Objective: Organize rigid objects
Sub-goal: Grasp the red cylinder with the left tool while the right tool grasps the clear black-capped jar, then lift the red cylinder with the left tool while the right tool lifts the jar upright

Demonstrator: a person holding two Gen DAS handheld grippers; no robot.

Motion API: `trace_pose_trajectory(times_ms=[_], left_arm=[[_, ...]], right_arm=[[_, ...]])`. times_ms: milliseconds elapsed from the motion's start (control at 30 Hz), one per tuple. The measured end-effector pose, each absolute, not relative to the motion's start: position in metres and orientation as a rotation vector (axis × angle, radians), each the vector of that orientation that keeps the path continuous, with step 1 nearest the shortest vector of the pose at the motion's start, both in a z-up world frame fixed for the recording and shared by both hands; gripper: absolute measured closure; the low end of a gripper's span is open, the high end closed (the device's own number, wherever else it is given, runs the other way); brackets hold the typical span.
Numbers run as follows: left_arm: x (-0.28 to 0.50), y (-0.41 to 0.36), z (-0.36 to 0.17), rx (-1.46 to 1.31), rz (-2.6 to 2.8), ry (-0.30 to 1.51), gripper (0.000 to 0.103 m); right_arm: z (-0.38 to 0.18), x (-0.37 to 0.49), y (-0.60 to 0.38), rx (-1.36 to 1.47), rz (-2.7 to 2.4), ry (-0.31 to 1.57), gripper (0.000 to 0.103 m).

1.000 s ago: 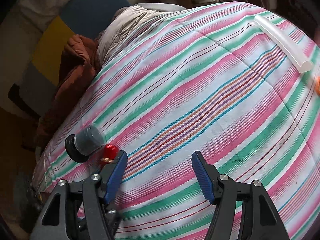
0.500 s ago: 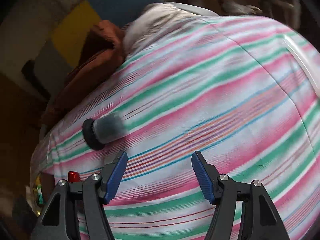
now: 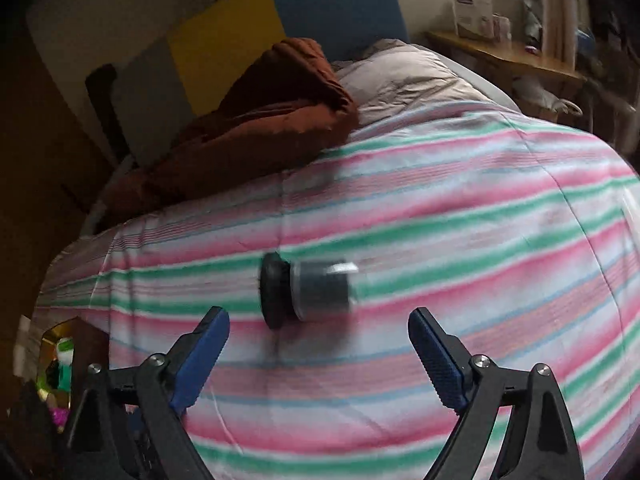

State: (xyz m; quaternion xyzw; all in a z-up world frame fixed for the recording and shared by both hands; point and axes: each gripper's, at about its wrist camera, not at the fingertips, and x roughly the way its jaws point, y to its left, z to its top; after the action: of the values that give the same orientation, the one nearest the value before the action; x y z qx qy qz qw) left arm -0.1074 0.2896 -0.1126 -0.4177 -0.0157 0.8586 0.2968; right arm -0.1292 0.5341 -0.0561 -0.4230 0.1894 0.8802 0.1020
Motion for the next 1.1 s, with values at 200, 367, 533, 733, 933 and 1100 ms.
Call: trace_pose_trajectory(times_ms=[200,367,533,733,933,1100], left_arm=[[-0.108,0.289,-0.114,-1.107,2.280,-0.050,0.078],[-0.109,0.288,-0.115,-1.102,2.271,-0.071,0.078],[-0.110,0.285,-0.115,-1.103,2.260,-0.097,0.078],[-0.111,0.285,-0.115,-1.102,2.261,-0.096,0.078],[-0.112,0.284,-0.115,-1.103,2.257,-0.101,0.078],[-0.112,0.284,-0.116,-1.103,2.255,-0.105,0.078]], right_arm=[[-0.080,-0.156,0.551,-1.275,2.498,0.804,0.010],[-0.097,-0.158,0.559,-1.314,2.468,0.957,0.028],[-0.088,-0.152,0.545,-1.339,2.558,0.753,0.030],[-0.060,-0.128,0.509,-1.301,2.576,-0.021,0.030],[-0.075,-0.111,0.480,-1.348,2.535,-0.361,0.026],[-0.061,-0.097,0.474,-1.306,2.702,-0.204,0.013]])
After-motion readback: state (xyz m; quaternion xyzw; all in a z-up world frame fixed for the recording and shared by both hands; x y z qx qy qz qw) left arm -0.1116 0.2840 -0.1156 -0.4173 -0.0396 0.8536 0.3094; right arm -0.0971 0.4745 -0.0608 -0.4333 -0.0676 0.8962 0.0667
